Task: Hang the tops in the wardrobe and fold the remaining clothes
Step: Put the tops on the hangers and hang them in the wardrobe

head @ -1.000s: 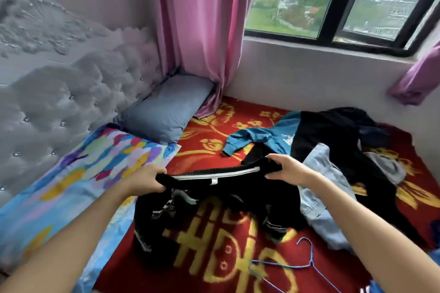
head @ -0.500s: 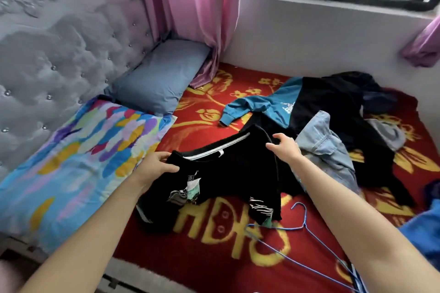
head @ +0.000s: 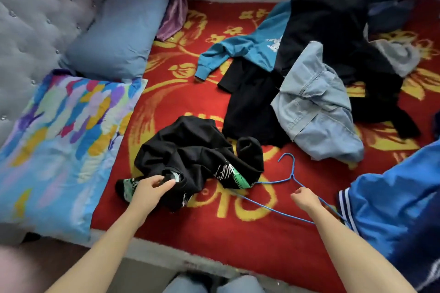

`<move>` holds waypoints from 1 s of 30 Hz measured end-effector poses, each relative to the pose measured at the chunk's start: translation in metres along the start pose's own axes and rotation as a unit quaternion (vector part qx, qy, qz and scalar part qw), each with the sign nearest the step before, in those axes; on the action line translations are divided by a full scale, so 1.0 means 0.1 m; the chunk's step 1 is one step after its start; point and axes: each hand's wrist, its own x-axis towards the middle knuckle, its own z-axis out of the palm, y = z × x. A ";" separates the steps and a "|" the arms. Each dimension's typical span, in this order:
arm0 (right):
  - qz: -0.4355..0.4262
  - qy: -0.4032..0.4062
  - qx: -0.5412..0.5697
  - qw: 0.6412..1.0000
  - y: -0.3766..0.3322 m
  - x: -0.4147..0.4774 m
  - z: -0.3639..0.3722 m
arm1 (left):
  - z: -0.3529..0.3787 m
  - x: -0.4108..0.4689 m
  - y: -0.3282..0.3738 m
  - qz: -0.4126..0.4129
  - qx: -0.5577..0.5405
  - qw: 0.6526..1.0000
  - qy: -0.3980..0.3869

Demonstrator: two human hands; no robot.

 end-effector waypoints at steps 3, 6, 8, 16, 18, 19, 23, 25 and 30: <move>0.003 -0.004 0.006 1.000 0.22 0.18 0.00 | 0.26 0.00 -0.16 -0.015 0.013 1.000 0.009; -0.002 -0.005 -0.013 1.000 0.34 0.37 -0.05 | 0.50 0.00 -0.23 -0.029 0.025 0.998 0.053; -0.006 -0.018 -0.030 0.999 0.39 0.51 -0.08 | 0.60 -0.01 -0.26 -0.039 0.048 0.992 0.106; -0.008 -0.066 -0.051 0.996 0.49 0.90 0.01 | 0.65 0.00 -0.49 -0.120 0.072 0.980 0.142; -0.003 -0.061 -0.078 0.995 0.51 0.92 0.07 | 0.67 0.00 -0.50 -0.128 0.066 0.980 0.136; 0.003 -0.047 -0.099 0.994 0.51 0.91 0.09 | 0.67 0.00 -0.50 -0.131 0.062 0.980 0.137; 0.009 -0.032 -0.108 0.994 0.55 0.94 0.16 | 0.70 -0.01 -0.51 -0.134 0.064 0.980 0.134; -0.002 -0.083 0.039 0.996 0.55 0.93 0.18 | 0.70 -0.02 -0.52 -0.129 0.074 0.979 0.137; -0.039 -0.178 0.093 0.979 0.30 0.62 -0.04 | 0.68 -0.08 -0.41 -0.101 0.113 0.978 0.146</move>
